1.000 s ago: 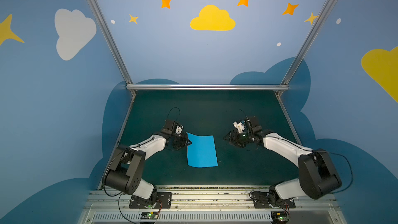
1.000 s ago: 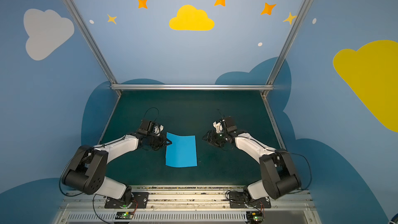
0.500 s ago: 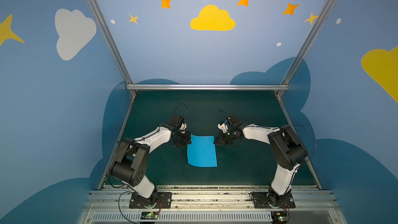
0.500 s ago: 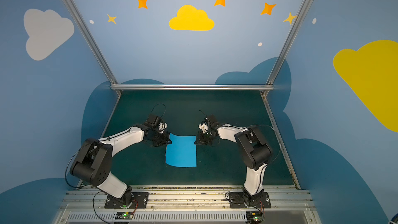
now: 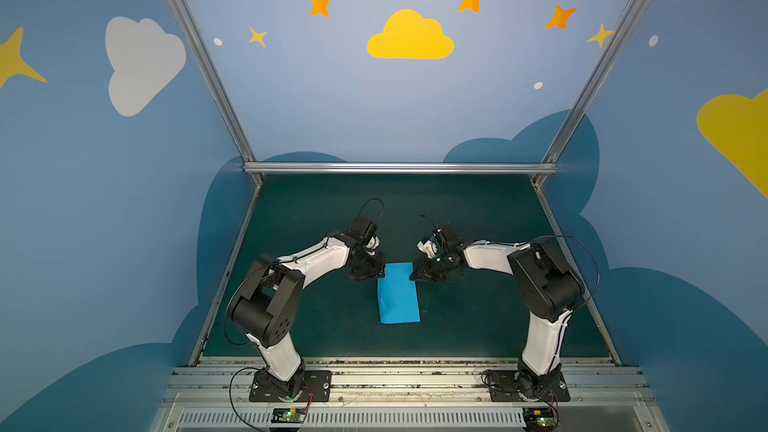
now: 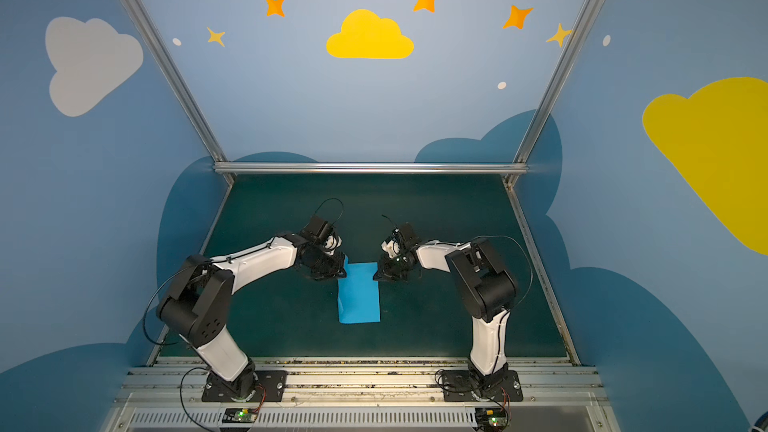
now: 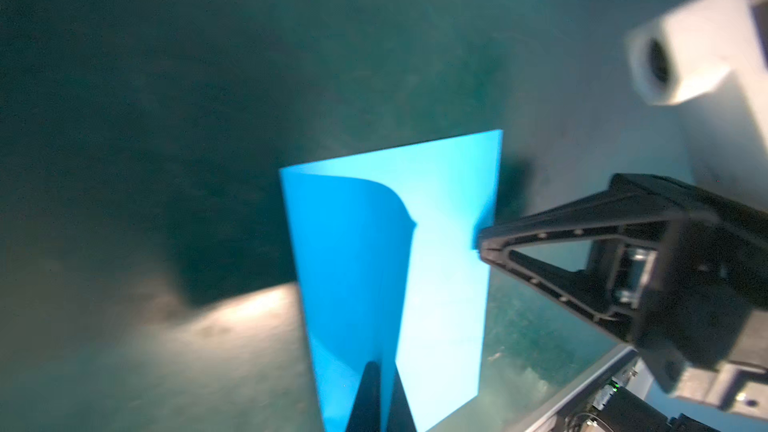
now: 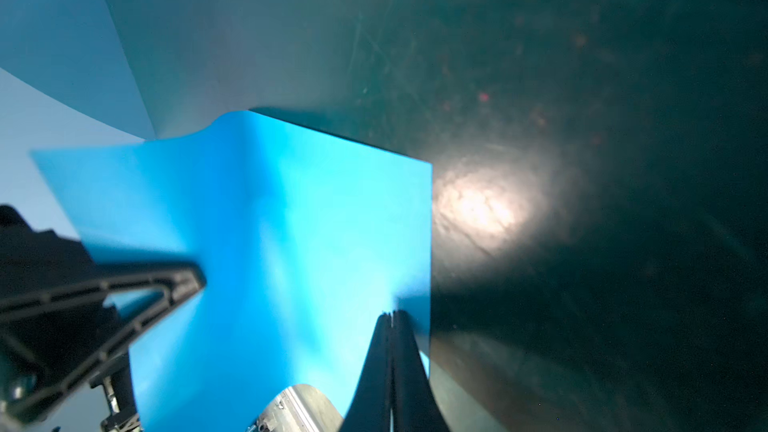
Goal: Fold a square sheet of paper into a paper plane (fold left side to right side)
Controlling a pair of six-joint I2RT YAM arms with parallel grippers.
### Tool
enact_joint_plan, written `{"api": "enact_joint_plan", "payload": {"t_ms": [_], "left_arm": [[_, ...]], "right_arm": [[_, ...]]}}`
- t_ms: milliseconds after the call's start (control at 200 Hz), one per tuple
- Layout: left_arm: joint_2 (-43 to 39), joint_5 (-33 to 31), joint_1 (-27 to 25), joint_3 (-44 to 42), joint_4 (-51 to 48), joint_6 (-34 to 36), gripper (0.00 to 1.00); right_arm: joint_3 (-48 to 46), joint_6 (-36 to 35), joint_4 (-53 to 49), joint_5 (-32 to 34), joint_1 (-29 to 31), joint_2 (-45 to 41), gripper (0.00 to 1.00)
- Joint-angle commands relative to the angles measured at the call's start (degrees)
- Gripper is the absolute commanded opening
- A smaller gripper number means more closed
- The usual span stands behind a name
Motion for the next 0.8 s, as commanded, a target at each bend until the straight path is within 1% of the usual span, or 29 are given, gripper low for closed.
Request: {"api": "enact_joint_plan", "payload": {"t_ms": [0,200,250,320,521,646,791], "left_arm": [[2.8,-0.35,-2.92,3.24,-0.23,-2.79,0.04],[8.85,-2.43,-6.67,8.54,-0.9,-4.07,0.05],[9.79,-2.87,-7.14,9.19,-0.75,-4.25,0.07],[10.76,-3.22,-7.53,9.69,-0.69,-4.41,0.13],[12.28,-3.1,-8.15,9.79,-0.46,-4.31,0.34],[12.34,-3.62,-8.33,8.98,0.17,-4.34,0.44],[12.42,-3.72,-8.34,8.54,0.7,-4.43,0.49]], "right_arm": [[-1.83,0.79,0.24,1.43,0.54,2.05,0.0],[-2.76,1.55,1.13,1.23,0.7,1.66,0.0],[-3.01,1.76,1.38,1.09,0.76,1.48,0.0],[-3.32,2.09,1.68,0.99,0.73,1.14,0.0],[-3.98,2.39,2.09,0.6,0.8,0.29,0.0],[-4.29,2.65,2.56,0.3,0.82,-0.32,0.0],[-4.29,2.83,2.5,-0.39,0.75,-1.62,0.0]]}}
